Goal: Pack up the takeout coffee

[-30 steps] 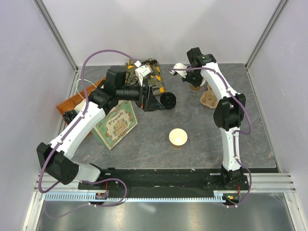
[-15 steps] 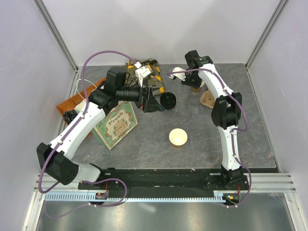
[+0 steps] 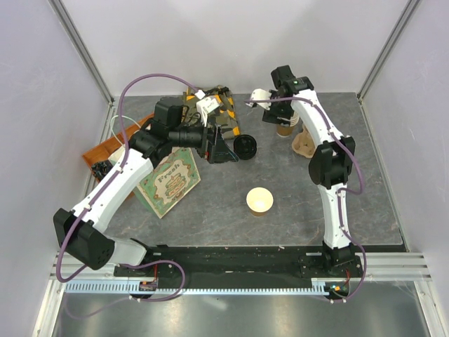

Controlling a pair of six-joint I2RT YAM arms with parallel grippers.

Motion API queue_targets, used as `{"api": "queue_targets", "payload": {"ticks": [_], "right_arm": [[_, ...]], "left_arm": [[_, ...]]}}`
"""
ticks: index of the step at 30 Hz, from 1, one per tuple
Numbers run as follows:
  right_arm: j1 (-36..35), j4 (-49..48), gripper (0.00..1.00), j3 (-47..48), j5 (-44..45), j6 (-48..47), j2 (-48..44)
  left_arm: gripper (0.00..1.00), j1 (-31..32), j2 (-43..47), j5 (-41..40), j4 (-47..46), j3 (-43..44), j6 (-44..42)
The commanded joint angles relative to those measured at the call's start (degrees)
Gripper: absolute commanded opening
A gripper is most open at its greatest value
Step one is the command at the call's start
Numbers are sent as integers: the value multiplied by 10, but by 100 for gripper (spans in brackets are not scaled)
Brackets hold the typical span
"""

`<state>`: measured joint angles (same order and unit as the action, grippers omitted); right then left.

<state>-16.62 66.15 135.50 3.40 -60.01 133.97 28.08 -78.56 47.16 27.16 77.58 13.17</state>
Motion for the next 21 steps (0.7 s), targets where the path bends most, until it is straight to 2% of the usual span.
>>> {"api": "queue_targets", "payload": {"ticks": [1,5,9,11,15,19,21], "right_arm": [[0,-28,79,43,-14,12,-77],[1,-44,84,43,-33,43,-129],[0,-55,93,31,-94,113,-179],[0,-55,98,10,-139,150,-207],[-3,-52,98,-34,-228,246,-245],[-4,-68,98,-109,-289,326,-273],[-7,-87,92,-142,-303,352,-273]], "left_arm": [[100,-4,9,-1,-8,27,-20],[100,-4,2,-45,13,70,-52],[100,-4,-8,-109,49,130,-97],[100,-4,-12,-180,64,159,-98],[100,-5,-3,-281,70,188,-157],[100,-5,10,-311,80,245,-227],[100,-5,19,-313,84,257,-256]]}}
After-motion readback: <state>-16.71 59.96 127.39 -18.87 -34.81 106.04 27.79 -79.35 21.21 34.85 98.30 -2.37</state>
